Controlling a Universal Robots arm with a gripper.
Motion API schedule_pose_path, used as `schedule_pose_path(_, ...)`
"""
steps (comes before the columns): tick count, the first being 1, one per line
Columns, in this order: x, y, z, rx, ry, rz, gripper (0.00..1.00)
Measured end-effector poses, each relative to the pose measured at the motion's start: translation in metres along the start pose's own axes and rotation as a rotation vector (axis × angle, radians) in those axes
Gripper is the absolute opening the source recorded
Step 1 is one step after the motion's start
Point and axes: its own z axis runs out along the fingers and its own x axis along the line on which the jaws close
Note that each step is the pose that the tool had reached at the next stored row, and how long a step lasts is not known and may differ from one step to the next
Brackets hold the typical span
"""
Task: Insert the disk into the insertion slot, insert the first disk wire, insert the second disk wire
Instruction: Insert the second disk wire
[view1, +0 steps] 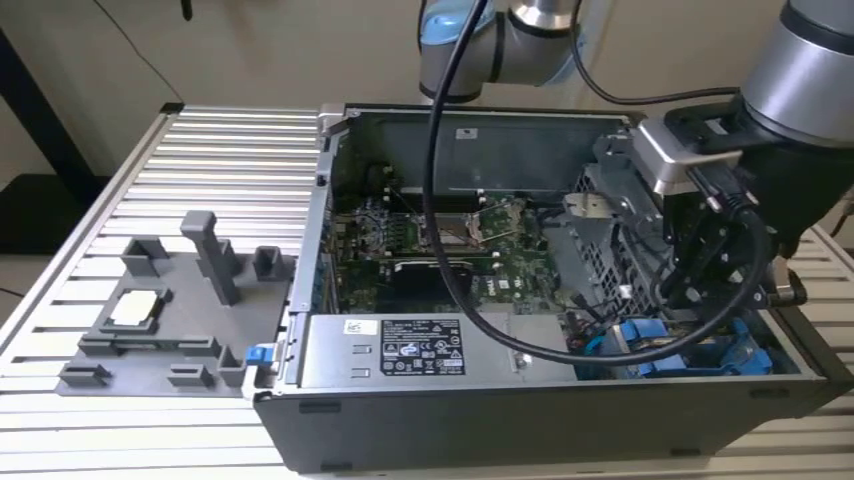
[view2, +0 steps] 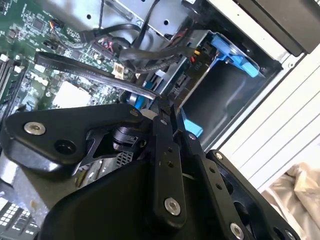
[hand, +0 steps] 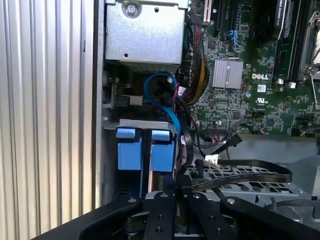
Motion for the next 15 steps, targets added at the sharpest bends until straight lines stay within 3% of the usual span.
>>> schedule_pose_path(1,0.0015,-0.0014,0.0001,-0.0041,-0.0001,0.0,0.16)
schedule_pose_path(6,0.0065,-0.012,0.0013,-0.0492,-0.0026,0.002,0.16)
schedule_pose_path(9,0.0103,-0.0176,0.0021,-0.0701,-0.0039,0.002,0.16)
schedule_pose_path(11,0.0133,-0.0193,0.0031,-0.0745,-0.0041,0.003,0.16)
schedule_pose_path(15,0.0162,-0.0195,0.0069,-0.0744,-0.0059,0.012,0.16)
